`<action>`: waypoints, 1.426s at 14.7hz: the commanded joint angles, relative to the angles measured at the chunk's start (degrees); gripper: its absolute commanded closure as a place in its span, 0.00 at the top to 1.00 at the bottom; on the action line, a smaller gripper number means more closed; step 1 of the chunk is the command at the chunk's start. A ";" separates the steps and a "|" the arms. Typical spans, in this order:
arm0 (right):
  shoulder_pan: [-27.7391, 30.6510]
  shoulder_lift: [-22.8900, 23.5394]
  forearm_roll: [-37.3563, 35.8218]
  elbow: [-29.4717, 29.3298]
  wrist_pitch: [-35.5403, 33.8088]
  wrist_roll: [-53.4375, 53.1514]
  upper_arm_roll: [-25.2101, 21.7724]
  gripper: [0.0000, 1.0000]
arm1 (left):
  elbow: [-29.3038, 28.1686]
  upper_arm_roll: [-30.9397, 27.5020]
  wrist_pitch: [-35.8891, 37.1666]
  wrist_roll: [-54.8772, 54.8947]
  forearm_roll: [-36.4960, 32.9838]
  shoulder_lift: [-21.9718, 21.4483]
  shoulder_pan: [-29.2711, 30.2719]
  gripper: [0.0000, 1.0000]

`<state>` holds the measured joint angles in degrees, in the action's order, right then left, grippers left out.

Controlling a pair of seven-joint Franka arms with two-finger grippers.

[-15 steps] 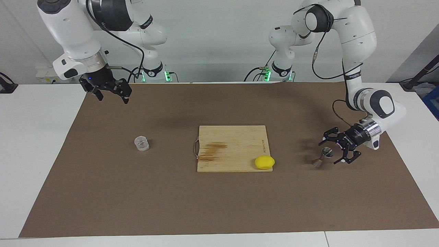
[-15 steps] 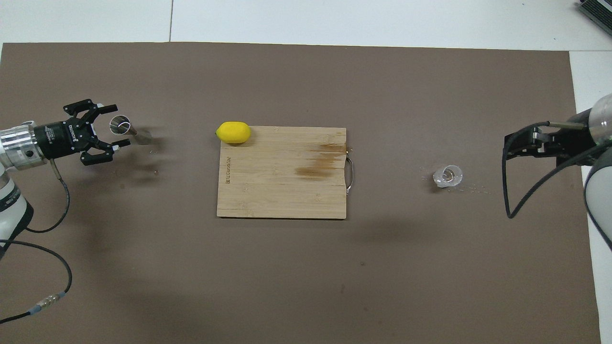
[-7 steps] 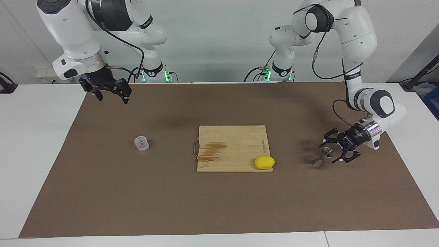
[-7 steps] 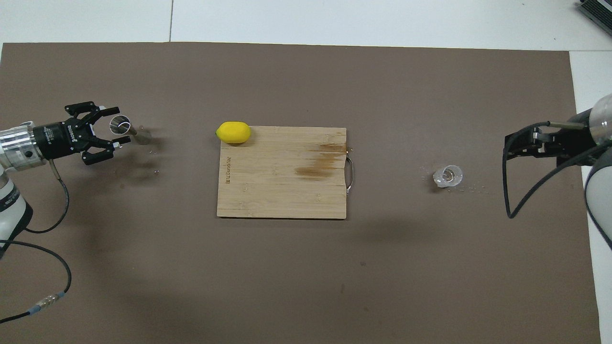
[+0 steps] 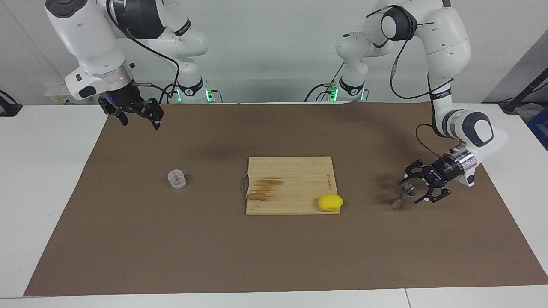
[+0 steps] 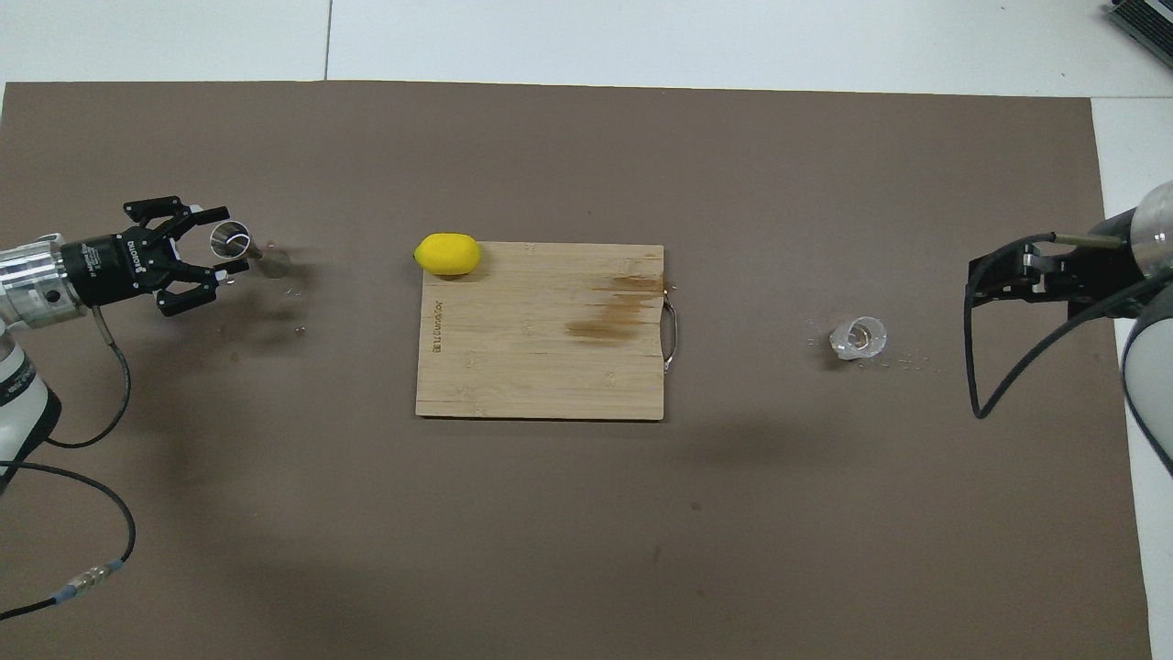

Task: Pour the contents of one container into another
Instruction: 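Close the left gripper around the small metal cup, then lift the metal cup with the left gripper and carry it onto the cutting board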

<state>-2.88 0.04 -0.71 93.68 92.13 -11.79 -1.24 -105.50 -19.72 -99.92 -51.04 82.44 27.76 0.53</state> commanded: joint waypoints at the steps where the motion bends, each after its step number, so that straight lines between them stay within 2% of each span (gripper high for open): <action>1: 0.59 -1.09 1.33 1.07 -0.55 1.33 0.01 1.00 | -1.20 -0.14 -0.54 0.94 1.49 -0.34 -0.09 0.00; 9: 0.59 -1.09 1.33 1.07 -0.55 1.33 -0.07 1.00 | 1.78 0.03 1.65 -3.54 0.52 -0.69 -0.61 0.00; 12: 0.68 -1.09 1.33 1.07 -0.55 1.33 -0.16 1.00 | 3.10 4.15 1.92 -3.81 0.52 -1.48 -0.79 0.00; 14: 0.68 -1.09 1.33 1.07 -0.46 1.33 -0.16 1.00 | 3.28 6.97 1.66 -3.72 0.79 -3.49 -1.23 0.00; 21: 1.64 -1.09 1.33 1.07 -0.46 1.33 -0.25 1.00 | 3.28 7.51 -1.41 -8.98 3.06 -6.49 -12.38 0.00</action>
<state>-2.08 0.03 -0.71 93.69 92.13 -11.79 -1.47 -101.19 -11.48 -99.69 -57.63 83.12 22.45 -9.24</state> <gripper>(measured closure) 0.000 0.498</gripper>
